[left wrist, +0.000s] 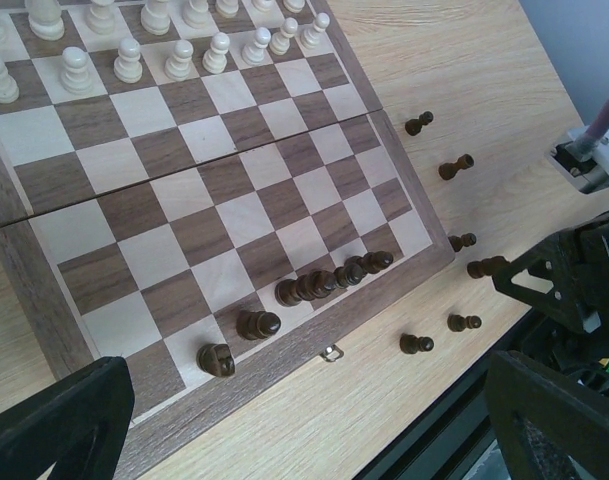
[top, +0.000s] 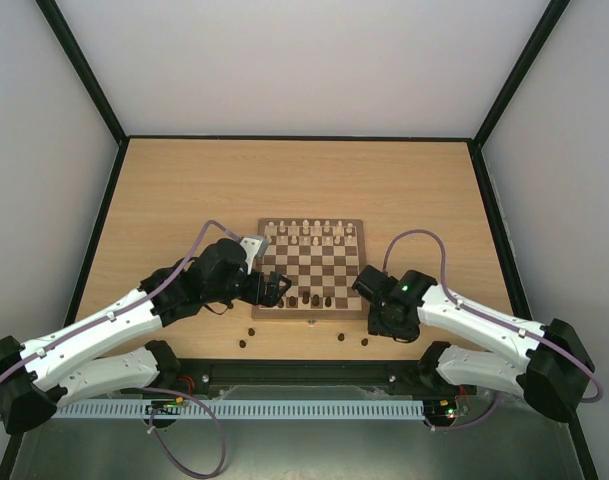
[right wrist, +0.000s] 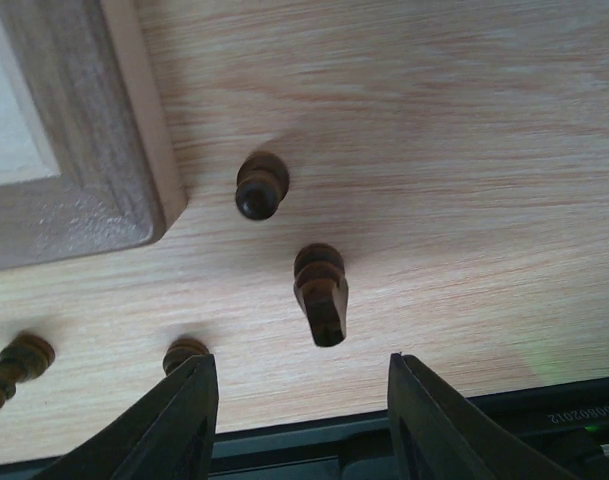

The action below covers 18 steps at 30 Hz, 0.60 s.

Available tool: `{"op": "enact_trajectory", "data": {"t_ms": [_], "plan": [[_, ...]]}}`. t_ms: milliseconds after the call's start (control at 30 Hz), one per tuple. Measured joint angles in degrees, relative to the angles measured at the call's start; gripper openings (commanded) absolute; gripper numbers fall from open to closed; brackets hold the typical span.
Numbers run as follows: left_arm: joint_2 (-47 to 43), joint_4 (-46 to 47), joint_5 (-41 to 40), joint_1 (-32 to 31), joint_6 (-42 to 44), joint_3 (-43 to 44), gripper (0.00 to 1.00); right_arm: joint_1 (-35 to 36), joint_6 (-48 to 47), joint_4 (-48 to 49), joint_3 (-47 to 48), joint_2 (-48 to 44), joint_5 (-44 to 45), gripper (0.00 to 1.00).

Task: Set up the chess pieces on the board
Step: Pick up the chess piece at the center of the board.

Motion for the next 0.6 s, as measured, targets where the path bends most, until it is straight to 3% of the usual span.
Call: {"op": "enact_trajectory", "data": {"t_ms": [600], "plan": [[-0.04,0.33,0.07,0.37,-0.04,-0.04,0.99,-4.13,-4.09,4.70,-1.42,3.82,-0.17,0.32]]}}
